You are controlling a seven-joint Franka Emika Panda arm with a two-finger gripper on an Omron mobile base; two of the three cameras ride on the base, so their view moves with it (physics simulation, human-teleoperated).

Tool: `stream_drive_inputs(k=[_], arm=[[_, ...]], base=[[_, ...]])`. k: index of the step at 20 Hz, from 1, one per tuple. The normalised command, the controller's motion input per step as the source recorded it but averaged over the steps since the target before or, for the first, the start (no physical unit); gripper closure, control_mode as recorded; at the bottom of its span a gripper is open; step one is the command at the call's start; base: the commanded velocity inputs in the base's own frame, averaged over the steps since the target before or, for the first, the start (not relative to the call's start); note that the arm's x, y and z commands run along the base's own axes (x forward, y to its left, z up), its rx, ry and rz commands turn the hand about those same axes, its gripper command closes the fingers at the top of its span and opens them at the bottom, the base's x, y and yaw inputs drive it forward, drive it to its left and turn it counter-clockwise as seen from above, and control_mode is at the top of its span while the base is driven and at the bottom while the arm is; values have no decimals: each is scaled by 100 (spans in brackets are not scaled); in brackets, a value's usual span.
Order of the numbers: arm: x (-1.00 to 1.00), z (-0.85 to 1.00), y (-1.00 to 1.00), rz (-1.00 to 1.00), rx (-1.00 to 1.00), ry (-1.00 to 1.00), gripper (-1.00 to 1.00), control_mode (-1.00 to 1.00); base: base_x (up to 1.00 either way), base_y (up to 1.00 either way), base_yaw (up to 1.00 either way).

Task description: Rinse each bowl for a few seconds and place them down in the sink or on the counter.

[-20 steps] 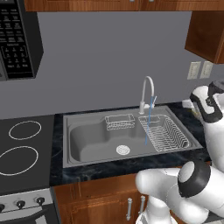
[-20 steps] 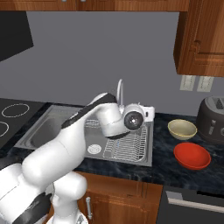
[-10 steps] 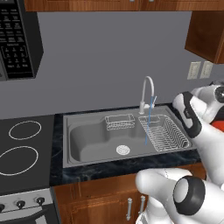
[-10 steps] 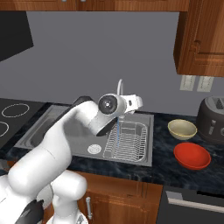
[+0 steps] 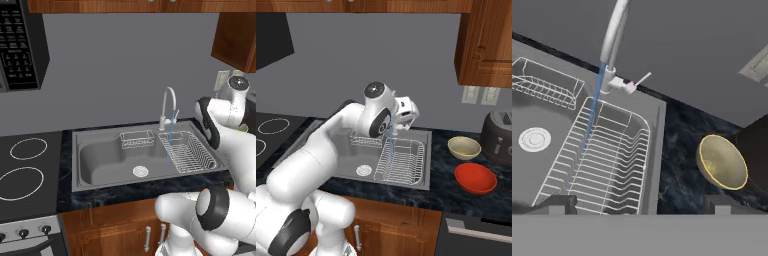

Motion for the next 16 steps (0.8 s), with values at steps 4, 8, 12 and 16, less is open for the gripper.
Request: stream_drive_inputs(k=[4, 8, 12, 16], arm=[[0, 0, -9, -6, -4, 39, -100, -100], [0, 0, -4, -5, -4, 32, -100, -100], [-2, -10, 0, -1, -11, 16, -100, -100], [-1, -15, -6, 0, -14, 7, -100, -100]], base=[[0, 0, 0], [0, 0, 0], [0, 0, 0], [0, 0, 0]])
